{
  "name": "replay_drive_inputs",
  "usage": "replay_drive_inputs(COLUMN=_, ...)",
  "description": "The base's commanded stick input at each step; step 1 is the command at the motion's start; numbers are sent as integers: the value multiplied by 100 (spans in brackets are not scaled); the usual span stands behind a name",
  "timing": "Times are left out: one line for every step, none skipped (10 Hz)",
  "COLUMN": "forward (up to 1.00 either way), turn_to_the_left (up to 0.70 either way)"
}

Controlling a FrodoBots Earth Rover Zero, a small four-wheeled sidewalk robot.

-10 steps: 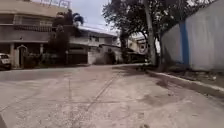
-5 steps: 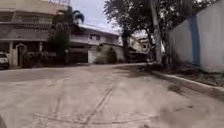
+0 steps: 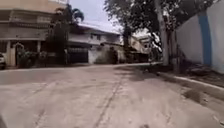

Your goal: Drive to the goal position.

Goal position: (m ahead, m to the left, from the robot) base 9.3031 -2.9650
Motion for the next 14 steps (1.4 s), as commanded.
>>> replay_drive_inputs(forward=100, turn_to_the_left=-6)
replay_drive_inputs(forward=100, turn_to_the_left=0)
replay_drive_inputs(forward=100, turn_to_the_left=0)
replay_drive_inputs(forward=100, turn_to_the_left=0)
replay_drive_inputs(forward=100, turn_to_the_left=0)
replay_drive_inputs(forward=100, turn_to_the_left=0)
replay_drive_inputs(forward=100, turn_to_the_left=0)
replay_drive_inputs(forward=100, turn_to_the_left=0)
replay_drive_inputs(forward=100, turn_to_the_left=0)
replay_drive_inputs(forward=100, turn_to_the_left=0)
replay_drive_inputs(forward=100, turn_to_the_left=0)
replay_drive_inputs(forward=100, turn_to_the_left=0)
replay_drive_inputs(forward=100, turn_to_the_left=0)
replay_drive_inputs(forward=100, turn_to_the_left=0)
